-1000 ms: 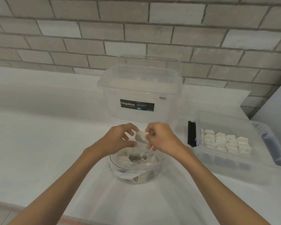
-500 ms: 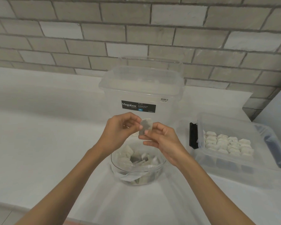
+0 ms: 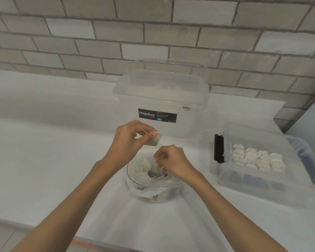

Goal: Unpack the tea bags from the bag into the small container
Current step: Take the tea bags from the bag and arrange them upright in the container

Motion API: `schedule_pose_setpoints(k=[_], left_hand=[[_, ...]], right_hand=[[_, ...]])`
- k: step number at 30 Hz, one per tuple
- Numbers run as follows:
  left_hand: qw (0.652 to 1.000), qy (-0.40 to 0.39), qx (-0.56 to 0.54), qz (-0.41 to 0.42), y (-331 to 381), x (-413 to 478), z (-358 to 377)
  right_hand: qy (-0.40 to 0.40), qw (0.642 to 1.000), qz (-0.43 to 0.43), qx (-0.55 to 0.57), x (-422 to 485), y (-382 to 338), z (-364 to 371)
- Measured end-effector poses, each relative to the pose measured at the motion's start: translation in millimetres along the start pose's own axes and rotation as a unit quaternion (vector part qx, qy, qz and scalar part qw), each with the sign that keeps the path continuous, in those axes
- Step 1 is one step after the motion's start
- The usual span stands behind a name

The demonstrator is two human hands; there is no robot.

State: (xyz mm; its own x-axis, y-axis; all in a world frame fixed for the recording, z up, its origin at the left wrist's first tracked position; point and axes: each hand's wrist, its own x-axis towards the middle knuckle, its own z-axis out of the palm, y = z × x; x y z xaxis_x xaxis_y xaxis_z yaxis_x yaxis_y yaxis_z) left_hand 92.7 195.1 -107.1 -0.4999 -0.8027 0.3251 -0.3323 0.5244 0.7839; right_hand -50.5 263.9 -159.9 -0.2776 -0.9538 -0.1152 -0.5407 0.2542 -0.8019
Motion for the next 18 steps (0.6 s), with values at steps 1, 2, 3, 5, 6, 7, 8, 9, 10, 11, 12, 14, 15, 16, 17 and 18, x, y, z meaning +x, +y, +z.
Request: schedule_pose_setpoints(k=[1, 2, 3, 5, 6, 7, 8, 9, 10, 11, 12, 14, 15, 16, 17, 18], left_hand=[[1.0, 0.0, 0.01, 0.003, -1.8, -0.6, -1.4], [1.0, 0.0, 0.014, 0.002, -2.8, -1.3, -2.4], [1.0, -0.001, 0.015, -0.003, -3.7, -2.1, -3.2], [1.0, -0.003, 0.005, -0.018, -4.7, -3.8, -4.5], [1.0, -0.004, -0.001, -0.026, -5.0, -4.8, -5.2], [0.999, -0.005, -0.004, -0.032, -5.6, -5.8, -5.8], [0.999, -0.007, -0.006, -0.037, -6.5, -6.6, -6.5], [0.999, -0.007, -0.006, -0.043, -7.7, -7.1, -7.3], [0.999, -0.005, -0.01, -0.053, -9.1, -7.3, -8.2], [0.998, -0.002, -0.014, -0.064, -10.2, -7.4, -9.2], [0.997, 0.0, -0.017, -0.072, -11.1, -7.3, -10.2], [0.997, -0.002, -0.014, -0.079, -12.0, -7.2, -12.0], [0.997, -0.008, -0.012, -0.079, -11.8, -7.3, -12.8], [0.997, -0.015, -0.012, -0.079, -10.9, -7.3, -13.1], [0.997, -0.022, -0.011, -0.077, -9.7, -7.0, -13.0], [0.997, -0.029, -0.008, -0.074, -8.4, -6.5, -12.3]], right_hand=[[-0.008, 0.997, -0.004, -0.07, 2.8, 0.0, 7.1], [-0.01, 0.993, -0.001, -0.118, 5.5, -0.6, 13.7], [-0.014, 0.991, 0.01, -0.133, 7.8, -1.3, 19.5], [-0.037, 0.992, 0.031, -0.12, 13.4, -0.4, 29.6], [-0.044, 0.991, 0.035, -0.118, 15.2, -0.5, 32.7], [-0.044, 0.991, 0.037, -0.121, 16.2, -0.7, 34.0], [-0.038, 0.991, 0.034, -0.123, 16.4, -0.4, 33.9], [-0.03, 0.991, 0.032, -0.127, 15.5, -0.8, 31.7], [-0.018, 0.991, 0.026, -0.131, 12.9, -1.5, 27.7], [-0.007, 0.991, 0.021, -0.132, 9.7, -3.0, 21.6], [0.002, 0.992, 0.019, -0.124, 6.4, -4.5, 13.8], [0.017, 0.997, 0.03, -0.075, -1.3, -7.6, -5.0], [0.026, 0.998, 0.039, -0.038, -5.3, -8.9, -15.1], [0.036, 0.998, 0.049, 0.005, -9.6, -10.0, -25.3], [0.045, 0.996, 0.059, 0.055, -13.6, -10.5, -34.9], [0.054, 0.99, 0.068, 0.107, -18.3, -11.5, -44.5]])
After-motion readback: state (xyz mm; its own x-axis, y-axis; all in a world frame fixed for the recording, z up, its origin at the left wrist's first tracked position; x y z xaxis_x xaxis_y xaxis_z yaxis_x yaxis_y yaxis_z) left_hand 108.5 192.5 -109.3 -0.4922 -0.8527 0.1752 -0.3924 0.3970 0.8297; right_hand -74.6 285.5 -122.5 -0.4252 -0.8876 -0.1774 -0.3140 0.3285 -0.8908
